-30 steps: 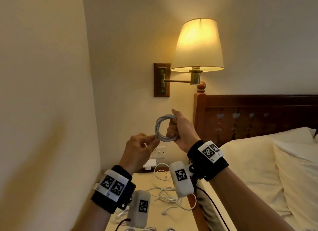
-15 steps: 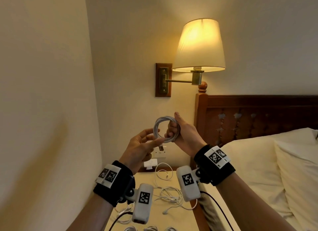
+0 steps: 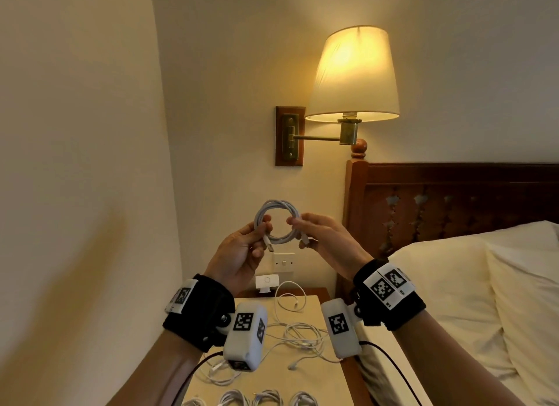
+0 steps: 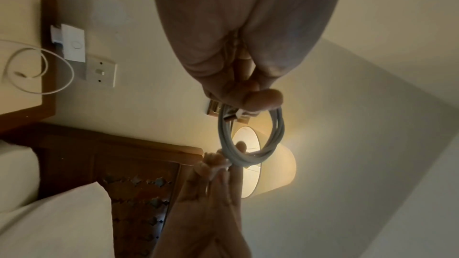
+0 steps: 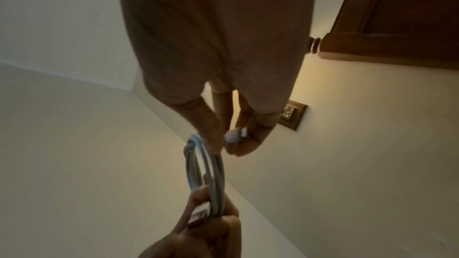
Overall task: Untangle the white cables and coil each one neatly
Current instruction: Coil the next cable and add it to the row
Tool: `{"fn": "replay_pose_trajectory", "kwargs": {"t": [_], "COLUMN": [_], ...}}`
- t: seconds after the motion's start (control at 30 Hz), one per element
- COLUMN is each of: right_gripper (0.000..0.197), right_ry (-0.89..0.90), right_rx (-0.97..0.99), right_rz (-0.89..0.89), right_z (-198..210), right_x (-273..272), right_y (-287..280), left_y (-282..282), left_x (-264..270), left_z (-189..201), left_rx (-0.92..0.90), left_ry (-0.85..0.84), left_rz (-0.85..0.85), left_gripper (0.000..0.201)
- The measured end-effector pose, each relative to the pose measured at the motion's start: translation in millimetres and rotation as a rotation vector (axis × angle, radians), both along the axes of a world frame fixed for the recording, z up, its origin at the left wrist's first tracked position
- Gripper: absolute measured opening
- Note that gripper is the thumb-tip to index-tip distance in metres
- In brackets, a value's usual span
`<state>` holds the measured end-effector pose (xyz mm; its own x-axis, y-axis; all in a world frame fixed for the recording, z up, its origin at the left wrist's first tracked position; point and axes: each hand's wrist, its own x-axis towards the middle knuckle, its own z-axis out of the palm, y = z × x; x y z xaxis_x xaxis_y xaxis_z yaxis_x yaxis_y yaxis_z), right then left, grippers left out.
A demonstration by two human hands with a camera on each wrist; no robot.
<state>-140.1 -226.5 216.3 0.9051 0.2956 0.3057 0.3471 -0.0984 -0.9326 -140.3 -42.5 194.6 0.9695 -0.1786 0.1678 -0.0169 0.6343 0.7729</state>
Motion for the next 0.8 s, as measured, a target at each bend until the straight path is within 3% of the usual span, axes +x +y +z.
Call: {"fn": "replay_pose_trajectory", "kwargs": {"t": [0.23, 0.37, 0.53, 0.7, 0.8], "right_gripper": [0.031, 0.033, 0.031, 0.026, 0.022], "right_ry": [-0.067, -0.049, 0.005, -0.074, -0.071], "right_rx": [0.009, 0.003, -0.204, -0.059, 0.020], "right_rz": [-0.139, -0.124, 0.021, -0.087, -0.126], "right_z": [-12, -15, -23, -30, -31], "right_x": [1, 3, 2, -1, 2], "right_y": [-18, -31, -21, 2, 6], "left_y": [10, 12, -2, -13, -13], "left_x": [0, 1, -2, -4, -6], "left_z": [0, 5, -5, -7, -5], "left_rx": [0.027, 0.076, 0.289, 0.399, 0.708], "left_ry": [0.050, 0.063, 0.058, 0.030, -0.113], "left_rz": [-0.026, -0.046, 0.080, 0.148, 0.280], "left_gripper": [0.017, 0.020, 0.022, 0.025, 0.019]}}
